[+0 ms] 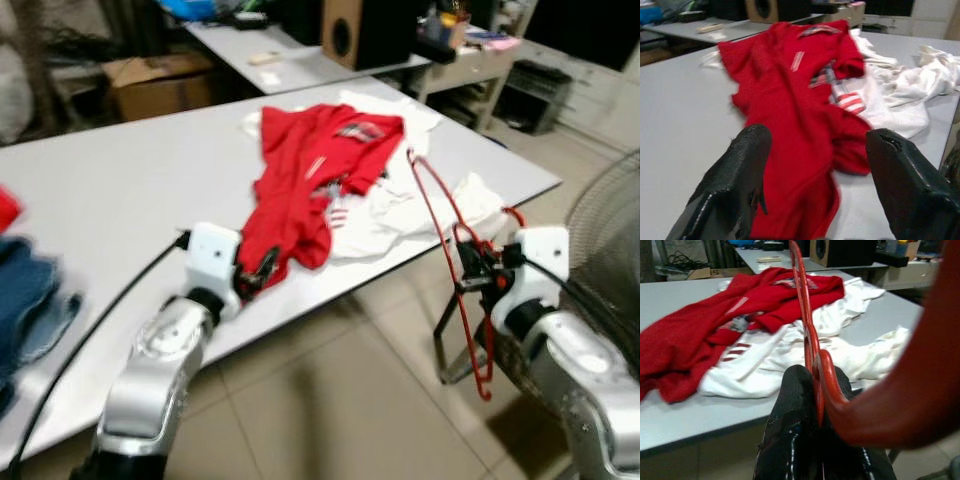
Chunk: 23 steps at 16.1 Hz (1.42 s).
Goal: Hang hanger
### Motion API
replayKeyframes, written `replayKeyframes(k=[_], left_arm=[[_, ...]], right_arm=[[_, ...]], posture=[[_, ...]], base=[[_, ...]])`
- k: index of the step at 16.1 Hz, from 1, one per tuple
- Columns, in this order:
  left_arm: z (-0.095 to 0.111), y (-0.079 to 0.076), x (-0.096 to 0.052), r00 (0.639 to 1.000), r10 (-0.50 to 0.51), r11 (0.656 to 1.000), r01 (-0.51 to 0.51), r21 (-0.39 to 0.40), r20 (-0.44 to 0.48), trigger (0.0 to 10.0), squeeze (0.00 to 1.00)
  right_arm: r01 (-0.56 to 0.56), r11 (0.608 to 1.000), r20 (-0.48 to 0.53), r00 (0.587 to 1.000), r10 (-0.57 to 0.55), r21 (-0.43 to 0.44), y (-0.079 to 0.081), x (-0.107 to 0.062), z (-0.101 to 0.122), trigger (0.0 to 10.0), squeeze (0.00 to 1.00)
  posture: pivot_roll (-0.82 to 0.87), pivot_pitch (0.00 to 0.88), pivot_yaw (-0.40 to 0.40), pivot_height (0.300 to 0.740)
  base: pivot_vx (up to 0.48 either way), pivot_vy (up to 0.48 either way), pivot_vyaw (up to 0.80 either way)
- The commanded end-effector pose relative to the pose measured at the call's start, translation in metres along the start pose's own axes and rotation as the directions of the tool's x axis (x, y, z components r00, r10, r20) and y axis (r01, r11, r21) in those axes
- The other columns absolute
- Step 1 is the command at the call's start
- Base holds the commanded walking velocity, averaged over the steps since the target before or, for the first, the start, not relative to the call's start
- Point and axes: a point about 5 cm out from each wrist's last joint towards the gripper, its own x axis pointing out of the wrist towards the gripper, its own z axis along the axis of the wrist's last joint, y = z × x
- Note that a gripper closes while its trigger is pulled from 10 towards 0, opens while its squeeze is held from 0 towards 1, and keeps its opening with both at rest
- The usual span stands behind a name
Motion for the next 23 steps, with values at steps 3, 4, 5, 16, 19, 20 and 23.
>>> replayKeyframes(k=[3, 4, 5, 16, 19, 20, 23], left_arm=[[0.0, -0.003, 0.004, 1.0, -0.015, 0.996, 0.016, 0.089, -0.009, 10.0, 1.0], [-0.005, -0.001, 0.005, 0.999, -0.013, 0.995, 0.016, 0.103, -0.03, 10.0, 0.52], [-0.006, 0.0, 0.006, 0.999, -0.013, 0.994, 0.018, 0.112, -0.042, 10.0, 0.52], [-0.028, 0.043, 0.055, 0.974, 0.092, 0.907, 0.004, 0.421, -0.208, 0.0, 0.0], [-0.033, 0.045, 0.058, 0.97, 0.076, 0.912, 0.027, 0.409, -0.233, 0.0, 0.0], [-0.038, 0.046, 0.058, 0.966, 0.074, 0.915, 0.033, 0.401, -0.248, 0.0, 0.0], [-0.043, 0.047, 0.06, 0.958, 0.071, 0.921, 0.044, 0.387, -0.279, 0.0, 0.0]], right_arm=[[-0.064, 0.997, -0.003, 0.998, 0.064, -0.051, -0.002, -0.009, 0.0, 10.0, 0.0], [-0.095, 0.994, -0.009, 0.996, 0.094, -0.052, 0.001, -0.009, -0.002, 10.0, 0.0], [-0.1, 0.994, -0.01, 0.995, 0.099, -0.052, 0.002, -0.009, -0.002, 10.0, 0.0], [-0.245, 0.962, -0.04, 0.97, 0.242, -0.118, 0.021, -0.01, -0.012, 10.0, 0.0], [-0.267, 0.955, -0.052, 0.963, 0.263, -0.129, 0.021, -0.013, -0.013, 10.0, 0.0], [-0.284, 0.949, -0.059, 0.959, 0.278, -0.137, 0.022, -0.013, -0.014, 10.0, 0.0], [-0.328, 0.933, -0.076, 0.944, 0.32, -0.147, 0.025, -0.015, -0.014, 10.0, 0.0]], posture=[[-0.03, 0.0, -0.029, 0.74], [-0.03, 0.0, -0.033, 0.74], [-0.03, 0.0, -0.033, 0.74], [-0.03, 0.0, -0.038, 0.74], [-0.04, 0.0, -0.039, 0.74], [-0.04, 0.0, -0.04, 0.74], [-0.05, 0.0, -0.044, 0.74]], base=[[0.081, 0.0, 0.0], [0.0, 0.0, 0.0], [0.0, 0.0, 0.0], [0.0, 0.0, 0.0], [0.0, 0.0, 0.0], [0.0, 0.0, 0.0], [0.0, 0.0, 0.0]])
